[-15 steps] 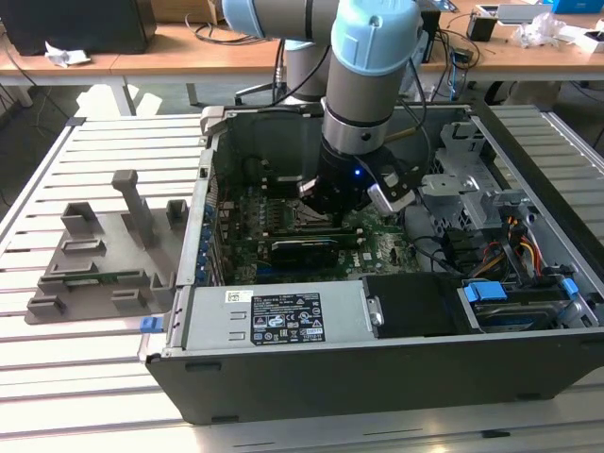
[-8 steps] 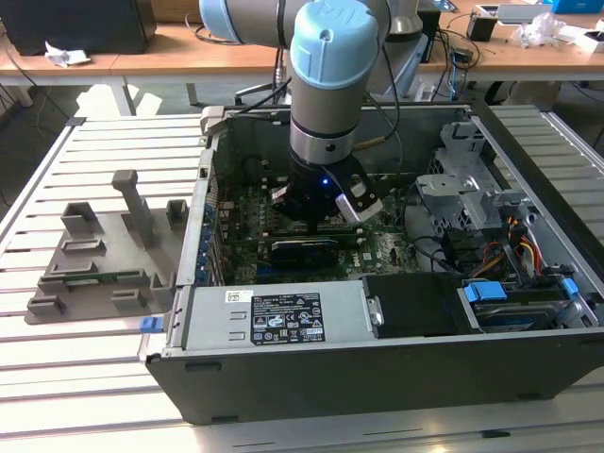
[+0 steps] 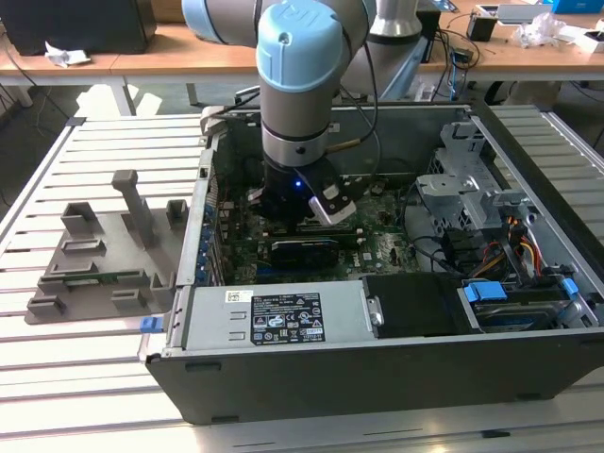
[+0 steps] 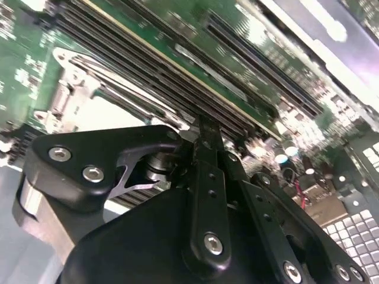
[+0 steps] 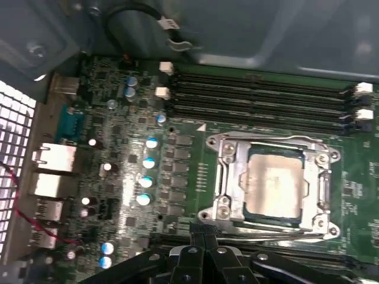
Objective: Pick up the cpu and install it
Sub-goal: 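Install the second cpu locking lever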
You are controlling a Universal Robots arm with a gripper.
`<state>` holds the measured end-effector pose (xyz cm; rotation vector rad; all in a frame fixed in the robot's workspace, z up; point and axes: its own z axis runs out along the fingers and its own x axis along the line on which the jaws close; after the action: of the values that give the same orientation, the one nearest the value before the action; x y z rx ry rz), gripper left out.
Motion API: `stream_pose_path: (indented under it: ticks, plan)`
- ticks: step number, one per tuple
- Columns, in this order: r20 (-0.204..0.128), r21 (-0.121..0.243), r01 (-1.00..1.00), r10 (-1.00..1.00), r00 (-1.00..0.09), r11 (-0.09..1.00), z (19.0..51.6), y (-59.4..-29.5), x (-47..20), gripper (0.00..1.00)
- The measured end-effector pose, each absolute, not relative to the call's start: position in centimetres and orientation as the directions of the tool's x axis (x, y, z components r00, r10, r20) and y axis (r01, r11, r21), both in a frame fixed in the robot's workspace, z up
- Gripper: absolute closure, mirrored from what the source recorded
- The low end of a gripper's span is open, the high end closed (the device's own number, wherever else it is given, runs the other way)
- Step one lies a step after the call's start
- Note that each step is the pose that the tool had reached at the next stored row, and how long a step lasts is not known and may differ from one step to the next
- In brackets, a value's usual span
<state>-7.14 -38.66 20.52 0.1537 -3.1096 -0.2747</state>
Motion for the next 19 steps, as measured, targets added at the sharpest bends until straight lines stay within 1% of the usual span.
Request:
stream_pose_path:
  ticks: [5,19]
  plan:
    - [0.007,0.182,-0.099,-0.102,-0.995,0.978,20.5,-38.4,-7.5,0.89]
    - [0.006,0.186,-0.128,-0.132,-0.991,0.974,20.1,-37.6,-6.0,0.89]
